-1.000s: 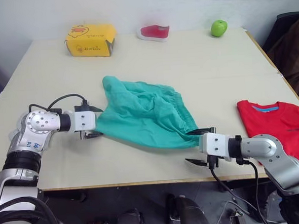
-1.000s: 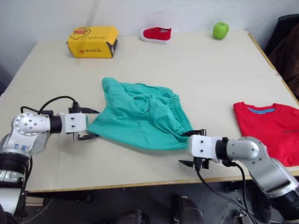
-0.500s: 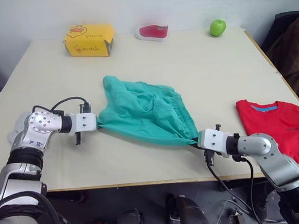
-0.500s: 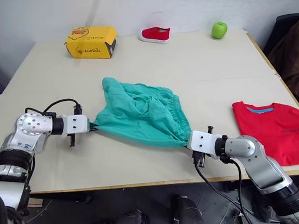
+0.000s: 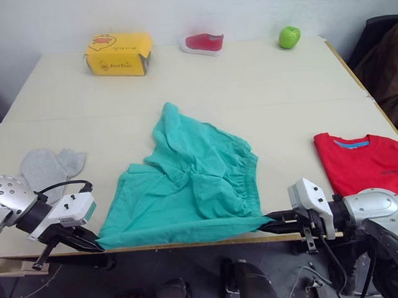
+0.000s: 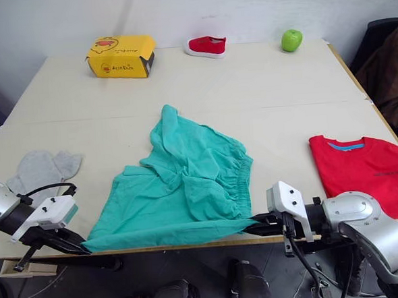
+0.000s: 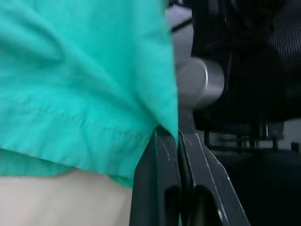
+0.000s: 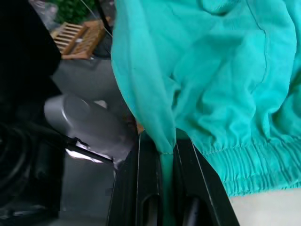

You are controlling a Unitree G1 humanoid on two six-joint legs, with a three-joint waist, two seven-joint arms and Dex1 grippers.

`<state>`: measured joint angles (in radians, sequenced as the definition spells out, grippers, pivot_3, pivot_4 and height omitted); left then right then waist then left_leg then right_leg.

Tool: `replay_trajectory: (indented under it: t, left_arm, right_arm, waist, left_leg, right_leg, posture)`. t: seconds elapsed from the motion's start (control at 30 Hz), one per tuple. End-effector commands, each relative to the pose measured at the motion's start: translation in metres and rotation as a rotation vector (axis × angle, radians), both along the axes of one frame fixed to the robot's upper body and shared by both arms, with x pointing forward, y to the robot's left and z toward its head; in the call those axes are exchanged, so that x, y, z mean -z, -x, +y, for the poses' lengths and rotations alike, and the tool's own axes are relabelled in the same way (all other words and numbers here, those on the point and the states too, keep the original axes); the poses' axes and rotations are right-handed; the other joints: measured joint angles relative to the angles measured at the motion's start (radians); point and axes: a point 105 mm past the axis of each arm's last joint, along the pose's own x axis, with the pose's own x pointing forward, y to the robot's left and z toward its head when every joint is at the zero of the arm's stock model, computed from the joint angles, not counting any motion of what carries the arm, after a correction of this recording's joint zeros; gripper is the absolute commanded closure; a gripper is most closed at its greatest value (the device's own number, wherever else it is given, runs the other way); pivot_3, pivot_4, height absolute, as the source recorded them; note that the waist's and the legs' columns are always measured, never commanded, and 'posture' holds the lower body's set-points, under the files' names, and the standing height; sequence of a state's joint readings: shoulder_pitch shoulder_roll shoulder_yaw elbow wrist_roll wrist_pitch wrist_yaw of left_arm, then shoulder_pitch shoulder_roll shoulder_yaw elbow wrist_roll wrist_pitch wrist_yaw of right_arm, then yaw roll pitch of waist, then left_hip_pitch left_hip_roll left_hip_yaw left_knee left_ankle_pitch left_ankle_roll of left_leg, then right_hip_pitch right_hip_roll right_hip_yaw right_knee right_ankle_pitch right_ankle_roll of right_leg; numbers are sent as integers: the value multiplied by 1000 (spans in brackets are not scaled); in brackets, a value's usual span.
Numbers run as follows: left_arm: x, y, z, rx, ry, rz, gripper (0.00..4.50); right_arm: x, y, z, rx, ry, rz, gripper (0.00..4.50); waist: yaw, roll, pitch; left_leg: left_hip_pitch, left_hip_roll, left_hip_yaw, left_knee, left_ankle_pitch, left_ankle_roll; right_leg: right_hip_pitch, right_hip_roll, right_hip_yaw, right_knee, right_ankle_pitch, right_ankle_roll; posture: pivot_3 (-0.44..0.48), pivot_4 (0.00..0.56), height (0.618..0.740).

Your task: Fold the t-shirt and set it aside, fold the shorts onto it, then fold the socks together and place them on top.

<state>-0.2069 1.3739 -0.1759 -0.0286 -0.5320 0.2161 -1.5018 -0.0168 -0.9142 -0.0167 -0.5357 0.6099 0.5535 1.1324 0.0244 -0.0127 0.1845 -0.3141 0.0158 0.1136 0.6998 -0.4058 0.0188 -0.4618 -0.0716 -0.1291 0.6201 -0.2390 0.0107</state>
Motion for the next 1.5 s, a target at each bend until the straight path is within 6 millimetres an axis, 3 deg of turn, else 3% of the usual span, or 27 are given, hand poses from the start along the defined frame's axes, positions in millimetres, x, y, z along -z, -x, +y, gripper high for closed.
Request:
replay_trajectory:
  t: [0.03,0.07,0.13,0.17,0.2,0.23,0.27,0.33,0.4,0.53,0.6,0.73,0.83,0.93,1.03,1.2,1.3,1.4,1.5]
  left_arm:
    - [-32,-44,-20,-64,203,-236,4500]
    - [-61,-88,-27,-172,298,-492,4500]
    - [-154,-150,-33,-364,525,-1066,4500]
    - [-204,-165,-24,-509,620,-1294,4500]
    - [-252,-167,-11,-652,734,-1447,4500]
    - [-286,-164,-3,-729,799,-1546,4500]
    - [-311,-158,-1,-750,849,-1595,4500]
    - [-334,-152,-6,-708,887,-1622,4500]
    - [-337,-150,-16,-623,863,-1609,4500]
    - [-320,-152,-22,-506,769,-1553,4500]
    - [-304,-154,-19,-480,721,-1508,4500]
    - [-238,-161,-5,-435,576,-1389,4500]
    - [-164,-157,0,-373,439,-1221,4500]
    - [-91,-135,0,-300,330,-989,4500]
    - [-50,-103,-6,-209,257,-778,4500]
    - [-23,-49,-7,-121,167,-424,4500]
    - [-5,-5,5,-28,29,-177,4500]
    - [-3,37,13,46,-51,60,4500]
    - [-10,61,11,79,-86,219,4500]
  right_arm:
    - [-17,-36,-7,172,-44,-136,4452]
    - [-32,-65,-15,309,-79,-223,4452]
    - [-79,-108,-32,521,-174,-447,4452]
    - [-108,-120,-40,586,-217,-585,4452]
    - [-145,-126,-48,647,-243,-798,4452]
    - [-183,-128,-57,708,-279,-980,4452]
    - [-221,-126,-68,785,-344,-1118,4452]
    - [-266,-119,-79,843,-405,-1270,4452]
    - [-280,-113,-70,769,-357,-1349,4452]
    - [-264,-111,-50,630,-320,-1290,4452]
    - [-247,-111,-40,578,-303,-1232,4452]
    - [-180,-113,-23,481,-178,-1103,4452]
    - [-115,-105,-11,386,-112,-923,4452]
    - [-65,-89,-3,289,-52,-802,4452]
    - [-41,-77,2,228,-33,-703,4452]
    - [-15,-43,13,94,-45,-442,4452]
    - [-2,-22,13,3,-24,-316,4452]
    - [2,-10,11,-45,-19,-220,4452]
    - [7,2,11,-96,-11,-124,4452]
  waist:
    - [4,-1,0]
    - [8,-1,0]
    - [16,-7,4]
    - [17,-10,5]
    - [15,-11,6]
    - [8,-15,8]
    - [-7,-16,8]
    - [-21,-13,6]
    - [-28,-7,3]
    - [-40,-7,2]
    - [-51,-8,3]
    - [-52,-9,4]
    - [-49,-8,4]
    - [-51,-8,4]
    - [-50,-8,4]
    - [-40,-8,4]
    - [-29,-7,4]
    - [-27,-7,5]
    - [-19,-7,5]
  left_leg:
    - [-1,0,0,1,0,0]
    - [-3,0,0,1,0,0]
    - [-6,-2,-2,7,2,2]
    - [-10,-2,-3,9,4,2]
    - [-14,-2,-4,11,5,2]
    - [-20,-1,-5,16,5,2]
    - [-28,-2,-3,17,5,2]
    - [-39,-7,5,13,5,3]
    - [-36,-14,7,11,5,2]
    - [-11,-14,7,-2,5,3]
    - [-19,-13,8,-6,4,4]
    - [-20,-13,5,0,4,6]
    - [-14,-10,2,3,5,5]
    - [-6,-9,4,-1,5,5]
    - [-9,-8,6,0,5,4]
    - [-8,-5,5,1,4,1]
    - [-5,-4,6,1,3,0]
    - [-2,-2,6,0,1,-2]
    - [0,-1,6,0,1,-2]
  right_leg:
    - [0,0,0,0,0,0]
    - [0,0,-1,0,0,1]
    - [0,0,-2,0,5,2]
    - [-2,1,-3,1,9,1]
    - [-4,1,-4,1,11,1]
    - [-8,1,-6,1,11,2]
    - [-17,0,-5,3,12,3]
    - [-35,-2,-6,4,14,4]
    - [-35,-5,-24,7,11,0]
    - [-16,-7,-42,3,8,-3]
    - [-20,-8,-45,-3,8,-3]
    - [-21,-11,-42,1,9,-3]
    - [-16,-14,-39,3,11,-6]
    - [-11,-14,-36,3,10,-8]
    - [-14,-12,-35,3,10,-8]
    - [-13,-10,-34,2,9,-10]
    - [-11,-8,-34,2,8,-12]
    - [-9,-7,-33,0,7,-13]
    - [-7,-7,-33,0,6,-15]
  posture:
    - [0,150,740]
    - [0,150,740]
    - [0,150,740]
    - [0,150,740]
    - [0,150,740]
    - [0,150,740]
    - [0,150,740]
    - [0,150,740]
    - [0,150,740]
    - [0,150,740]
    - [0,150,740]
    - [0,150,740]
    - [0,150,740]
    - [0,150,740]
    - [0,150,740]
    - [0,150,740]
    - [0,150,740]
    - [0,150,740]
    - [0,150,740]
